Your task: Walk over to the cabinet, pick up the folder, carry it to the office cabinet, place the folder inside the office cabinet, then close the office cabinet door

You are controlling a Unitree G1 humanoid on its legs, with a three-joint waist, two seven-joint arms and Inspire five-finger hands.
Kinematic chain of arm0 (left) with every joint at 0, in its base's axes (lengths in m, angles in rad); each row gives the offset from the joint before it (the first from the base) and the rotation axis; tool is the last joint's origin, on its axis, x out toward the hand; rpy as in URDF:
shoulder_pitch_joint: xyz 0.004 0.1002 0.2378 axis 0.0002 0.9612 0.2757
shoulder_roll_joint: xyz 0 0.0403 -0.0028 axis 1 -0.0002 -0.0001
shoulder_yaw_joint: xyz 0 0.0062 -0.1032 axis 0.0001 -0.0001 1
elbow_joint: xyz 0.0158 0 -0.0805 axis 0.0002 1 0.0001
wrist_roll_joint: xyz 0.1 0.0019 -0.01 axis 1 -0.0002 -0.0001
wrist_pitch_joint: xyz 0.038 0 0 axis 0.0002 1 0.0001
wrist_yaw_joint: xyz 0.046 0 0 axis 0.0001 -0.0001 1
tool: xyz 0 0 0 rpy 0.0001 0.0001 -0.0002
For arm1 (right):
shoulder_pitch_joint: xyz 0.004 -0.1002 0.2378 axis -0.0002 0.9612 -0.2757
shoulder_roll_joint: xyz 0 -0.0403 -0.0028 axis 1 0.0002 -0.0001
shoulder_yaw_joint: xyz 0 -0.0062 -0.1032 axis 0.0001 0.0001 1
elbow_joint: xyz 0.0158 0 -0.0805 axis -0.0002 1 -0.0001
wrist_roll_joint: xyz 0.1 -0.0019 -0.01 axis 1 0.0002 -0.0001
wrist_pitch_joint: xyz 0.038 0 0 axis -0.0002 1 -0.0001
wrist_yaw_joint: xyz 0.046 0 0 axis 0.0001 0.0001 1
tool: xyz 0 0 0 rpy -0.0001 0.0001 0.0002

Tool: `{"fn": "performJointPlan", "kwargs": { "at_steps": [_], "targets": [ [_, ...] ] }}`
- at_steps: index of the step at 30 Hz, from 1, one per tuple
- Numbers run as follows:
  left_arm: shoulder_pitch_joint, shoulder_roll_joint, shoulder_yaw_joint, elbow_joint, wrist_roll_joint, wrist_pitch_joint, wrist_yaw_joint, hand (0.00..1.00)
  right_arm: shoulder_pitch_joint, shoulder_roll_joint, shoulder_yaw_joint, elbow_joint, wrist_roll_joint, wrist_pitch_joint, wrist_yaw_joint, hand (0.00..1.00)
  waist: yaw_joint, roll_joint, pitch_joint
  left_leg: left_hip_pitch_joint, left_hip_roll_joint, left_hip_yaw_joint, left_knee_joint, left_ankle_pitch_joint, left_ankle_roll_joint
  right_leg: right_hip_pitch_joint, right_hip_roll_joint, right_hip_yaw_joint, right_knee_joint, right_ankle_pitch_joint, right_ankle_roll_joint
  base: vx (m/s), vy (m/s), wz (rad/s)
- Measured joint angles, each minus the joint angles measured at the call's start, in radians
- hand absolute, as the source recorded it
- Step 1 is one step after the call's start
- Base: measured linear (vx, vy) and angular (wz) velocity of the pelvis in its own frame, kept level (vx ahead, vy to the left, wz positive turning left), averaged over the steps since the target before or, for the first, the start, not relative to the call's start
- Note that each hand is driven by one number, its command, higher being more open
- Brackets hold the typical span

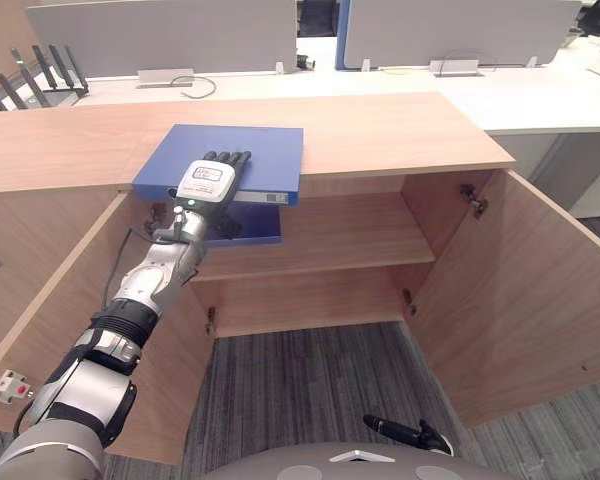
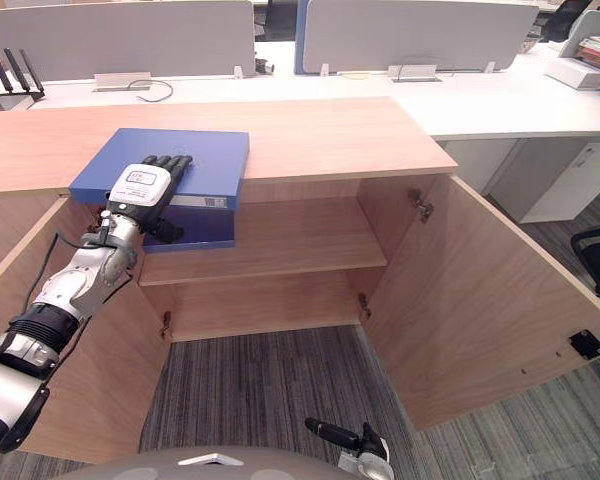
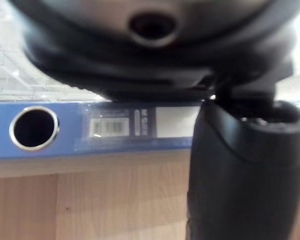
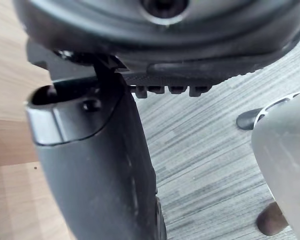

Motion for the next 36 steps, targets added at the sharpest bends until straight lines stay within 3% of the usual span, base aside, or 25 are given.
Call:
{"fn": "performJointPlan", "kwargs": {
  "at_steps": [8,16,21,26,32,36],
  "targets": [
    [-0.062,0.001,0.023,0.051,0.068,0.023,0.079,0.0,-0.004,-0.003,0.0,0.0,0.0,-0.002,-0.001,1.0,-0.005,0.007,0.003,0.015,0.0,0.009,-0.001,-0.006,-0.005,0.008,-0.001,0.016,-0.011,0.006,-0.002,-0.02,-0.014,-0.07],
    [-0.069,-0.008,0.057,0.119,0.104,0.041,0.097,0.0,-0.012,-0.005,0.001,0.002,-0.001,-0.002,-0.004,1.0,-0.021,0.008,0.004,0.019,-0.004,0.009,0.0,-0.01,-0.003,0.017,0.0,0.015,-0.018,0.01,0.0,0.0,-0.004,0.0],
    [-0.057,-0.082,0.136,0.109,0.095,0.086,0.103,0.0,-0.014,-0.01,0.0,0.021,-0.001,-0.003,-0.01,1.0,-0.017,-0.001,0.015,0.03,-0.008,-0.01,0.0,-0.01,-0.003,0.036,-0.001,0.003,-0.024,0.01,-0.001,0.0,-0.036,0.04],
    [0.174,-0.2,0.205,-0.234,0.056,0.117,0.092,0.0,-0.008,-0.025,-0.017,0.038,-0.001,0.001,-0.011,1.0,-0.018,-0.006,0.022,0.03,-0.02,-0.061,0.001,-0.01,-0.003,0.054,-0.006,-0.026,-0.034,0.008,-0.003,-0.02,-0.037,0.15],
    [0.376,-0.265,0.174,-0.46,0.022,0.014,0.082,0.0,0.015,-0.036,-0.041,0.06,-0.015,0.021,-0.012,1.0,0.006,-0.005,0.024,0.043,-0.021,-0.078,0.0,-0.01,-0.002,0.074,-0.003,-0.042,-0.034,0.004,-0.01,-0.04,-0.043,0.09],
    [0.412,-0.269,0.174,-0.473,0.02,-0.022,0.082,0.0,0.018,-0.041,-0.038,0.06,-0.039,0.021,-0.011,1.0,0.006,-0.006,0.026,0.047,-0.019,-0.083,-0.001,-0.011,-0.001,0.076,-0.002,-0.043,-0.034,-0.002,-0.02,-0.07,-0.031,0.01]
  ]
}}
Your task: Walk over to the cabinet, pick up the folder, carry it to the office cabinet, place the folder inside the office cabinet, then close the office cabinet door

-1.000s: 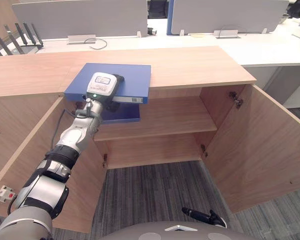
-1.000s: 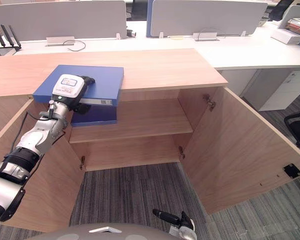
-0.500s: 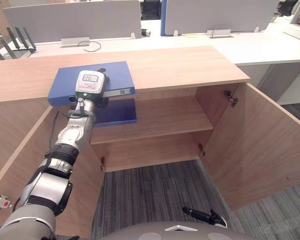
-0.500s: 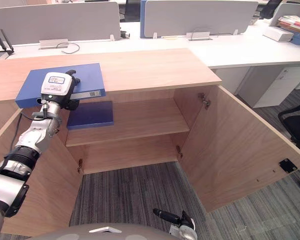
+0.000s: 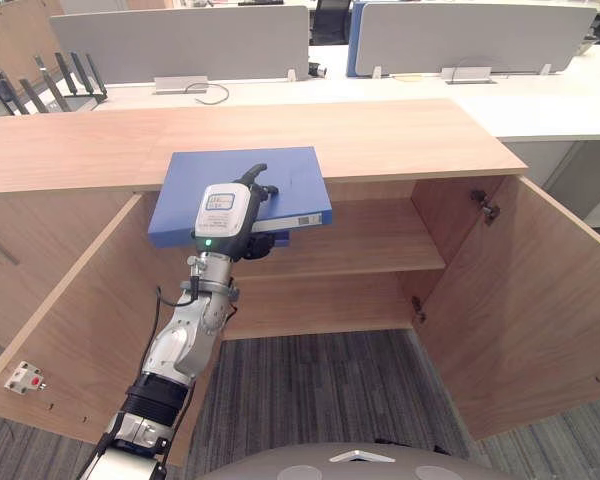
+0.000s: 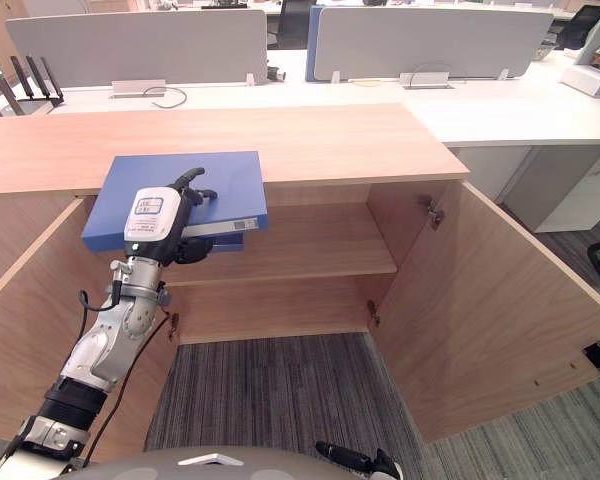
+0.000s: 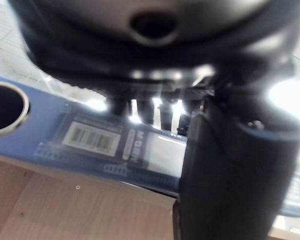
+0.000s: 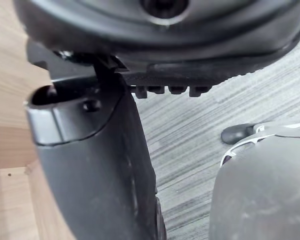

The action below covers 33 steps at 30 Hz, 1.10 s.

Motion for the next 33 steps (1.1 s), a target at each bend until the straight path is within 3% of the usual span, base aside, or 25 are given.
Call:
{"fn": "performJointPlan", "kwargs": {
  "at_steps": [9,21,33],
  "targets": [
    [0.076,0.002,0.027,-0.059,-0.029,-0.057,0.035,0.0,0.001,-0.003,0.027,0.0,0.0,-0.001,0.0,1.0,-0.002,-0.007,0.004,-0.001,-0.004,-0.002,0.0,-0.004,0.005,0.0,-0.002,0.003,0.001,0.005,0.009,-0.01,-0.009,0.0],
    [0.082,0.005,0.013,-0.059,-0.033,-0.07,0.108,0.0,-0.021,-0.01,0.08,0.019,0.0,-0.007,-0.012,1.0,-0.005,-0.012,0.011,-0.001,-0.002,-0.002,0.0,-0.001,0.008,0.0,0.0,0.003,0.001,0.007,0.013,-0.02,-0.03,0.0],
    [0.082,0.048,-0.142,-0.139,-0.035,-0.078,0.141,0.0,-0.057,-0.029,0.13,0.072,0.002,-0.024,-0.038,1.0,-0.006,-0.005,0.016,-0.002,-0.006,-0.011,0.0,0.005,0.016,-0.001,-0.003,-0.001,0.002,0.008,0.015,0.0,0.0,0.01]
  ]
}}
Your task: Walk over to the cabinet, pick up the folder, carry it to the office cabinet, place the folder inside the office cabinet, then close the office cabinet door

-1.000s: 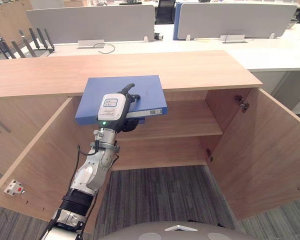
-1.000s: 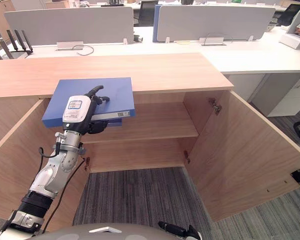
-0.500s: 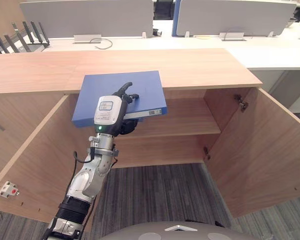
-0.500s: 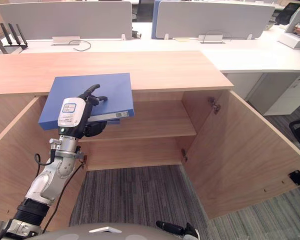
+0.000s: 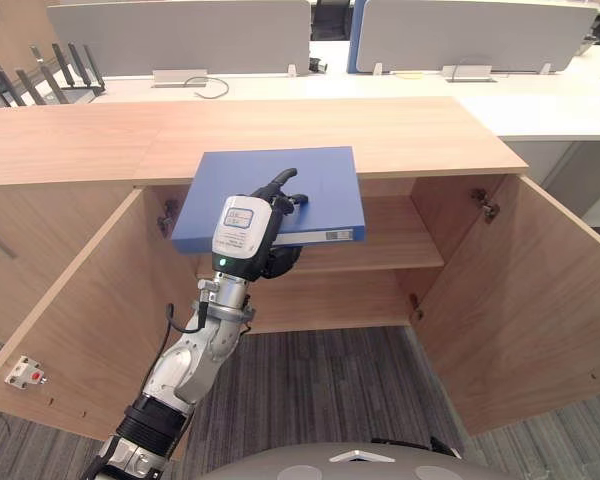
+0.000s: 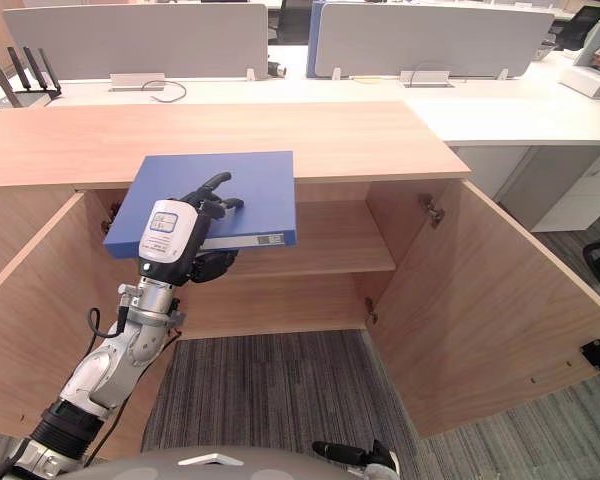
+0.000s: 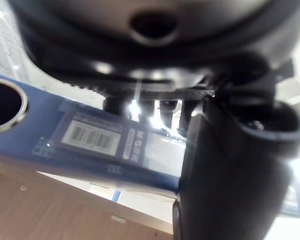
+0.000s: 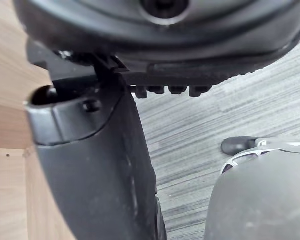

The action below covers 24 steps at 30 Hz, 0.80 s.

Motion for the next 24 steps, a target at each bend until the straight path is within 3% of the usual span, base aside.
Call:
{"fn": "performJointPlan", "kwargs": {
  "at_steps": [7,14,24],
  "targets": [
    [0.0,0.031,-0.047,-0.082,-0.034,-0.036,0.0,0.0,-0.016,-0.01,0.028,0.015,0.0,0.0,-0.006,1.0,-0.002,0.01,0.008,-0.003,0.0,-0.003,0.001,0.003,0.003,-0.002,0.001,-0.001,0.001,0.001,0.001,0.0,0.0,-0.01],
    [-0.001,0.024,-0.066,-0.295,-0.078,-0.045,0.003,0.0,-0.015,-0.012,0.032,0.044,0.0,-0.008,-0.015,1.0,-0.004,0.01,0.002,-0.032,0.008,0.003,0.004,0.014,0.013,-0.049,0.002,0.023,0.032,0.004,0.005,-0.02,-0.007,-0.03],
    [-0.008,0.005,-0.118,-0.387,-0.173,-0.082,0.006,0.0,-0.002,-0.032,0.067,0.064,0.001,-0.007,-0.018,1.0,-0.001,0.018,-0.025,-0.032,0.002,0.007,0.0,0.014,0.014,-0.063,-0.013,0.031,0.051,0.004,0.005,-0.05,0.021,-0.01]
  ]
}}
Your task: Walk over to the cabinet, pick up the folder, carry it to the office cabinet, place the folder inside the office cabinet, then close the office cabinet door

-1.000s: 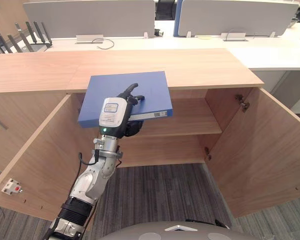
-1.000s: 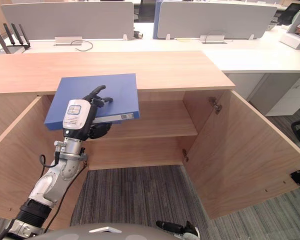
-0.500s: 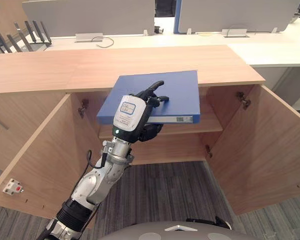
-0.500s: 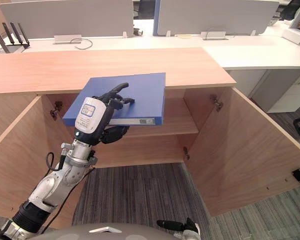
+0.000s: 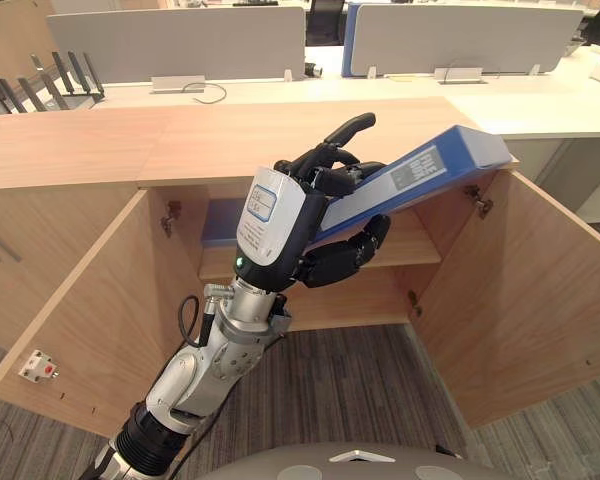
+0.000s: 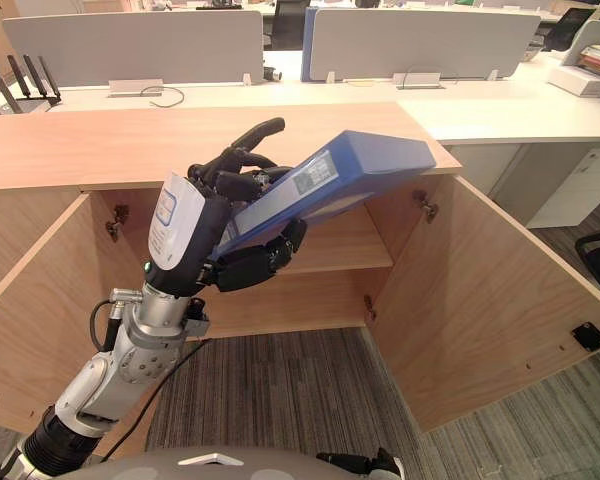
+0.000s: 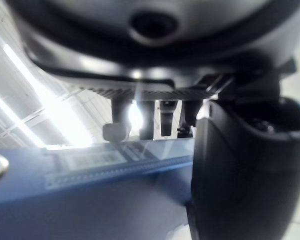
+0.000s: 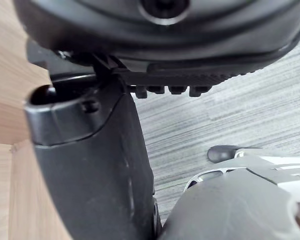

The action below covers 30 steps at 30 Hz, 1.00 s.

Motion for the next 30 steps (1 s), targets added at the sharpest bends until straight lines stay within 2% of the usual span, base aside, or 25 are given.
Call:
{"fn": "performJointPlan", "kwargs": {
  "at_steps": [10,15,21,24,30],
  "targets": [
    [-0.021,-0.033,-0.005,-0.041,-0.085,-0.004,-0.003,0.0,0.009,-0.001,0.022,-0.001,0.0,0.0,0.0,1.0,0.0,-0.004,-0.014,-0.005,-0.014,-0.006,0.0,0.004,0.007,-0.002,-0.008,-0.001,-0.001,0.01,0.016,-0.01,0.005,0.01],
    [-0.021,-0.079,-0.004,-0.041,-0.243,-0.006,-0.043,0.0,0.019,0.0,0.022,-0.001,0.0,0.0,0.0,1.0,0.003,-0.009,-0.033,-0.018,-0.014,-0.008,0.002,0.009,0.014,-0.014,-0.009,-0.003,-0.001,0.011,0.018,0.0,0.0,0.0],
    [-0.021,-0.137,0.021,-0.041,-0.621,-0.008,-0.137,0.0,0.022,0.0,0.021,-0.008,0.003,0.002,0.0,1.0,0.004,-0.009,-0.034,-0.018,-0.016,-0.008,0.0,0.01,0.015,-0.014,-0.01,-0.003,-0.001,0.012,0.019,0.0,0.0,0.0],
    [-0.021,-0.196,0.122,-0.04,-0.85,-0.019,-0.178,0.0,0.043,0.004,0.034,-0.071,0.094,0.001,-0.001,1.0,0.002,-0.008,-0.034,-0.018,-0.015,-0.006,0.0,0.01,0.015,-0.016,-0.01,0.0,-0.001,0.012,0.019,0.0,0.0,0.0],
    [-0.021,-0.25,0.274,-0.04,-1.079,-0.025,-0.177,0.0,0.071,0.048,0.06,-0.278,0.211,-0.003,-0.002,1.0,0.005,-0.014,-0.034,-0.019,-0.014,-0.003,0.0,0.012,0.018,-0.017,-0.007,0.003,0.0,0.014,0.02,0.0,0.0,0.0]
  ]
}}
